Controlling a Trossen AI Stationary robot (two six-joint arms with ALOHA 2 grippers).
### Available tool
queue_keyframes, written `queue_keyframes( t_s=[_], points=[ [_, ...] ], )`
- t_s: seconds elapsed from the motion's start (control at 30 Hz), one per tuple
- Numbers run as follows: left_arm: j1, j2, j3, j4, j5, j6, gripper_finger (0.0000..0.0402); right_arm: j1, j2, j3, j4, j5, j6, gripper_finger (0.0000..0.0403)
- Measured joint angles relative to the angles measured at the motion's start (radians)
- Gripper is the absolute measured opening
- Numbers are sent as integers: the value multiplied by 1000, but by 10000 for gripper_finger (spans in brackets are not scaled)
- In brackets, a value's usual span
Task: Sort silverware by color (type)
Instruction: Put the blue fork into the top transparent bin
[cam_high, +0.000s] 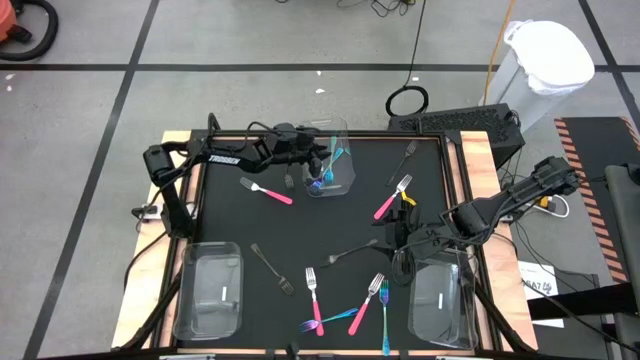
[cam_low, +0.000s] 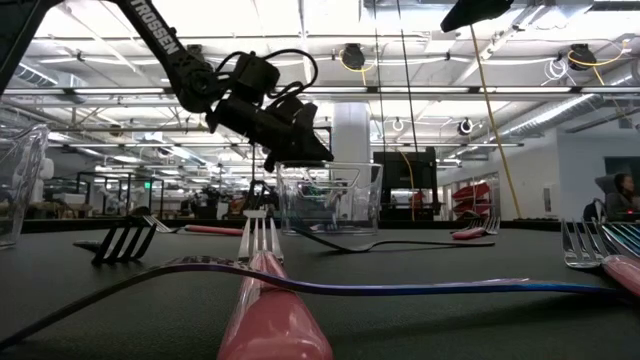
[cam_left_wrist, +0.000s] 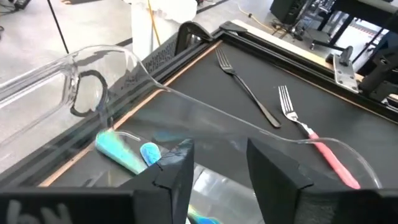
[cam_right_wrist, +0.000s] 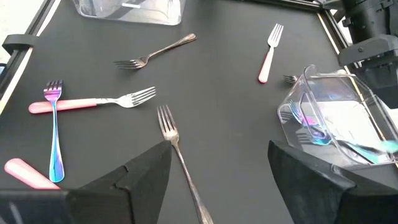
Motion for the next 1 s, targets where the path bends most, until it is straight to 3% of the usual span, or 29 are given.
queue_keyframes(
  t_s=[0.43,0.73,1.0],
  points=[
    [-64,-77,1,-7,-4,18,157,0,0,0,-7,0,3,265],
    [-245,-240,1,-228,3,102,157,0,1,0,-55,0,60,265],
    [-435,-265,1,-375,6,140,157,0,11,0,-29,2,62,265]
  ],
)
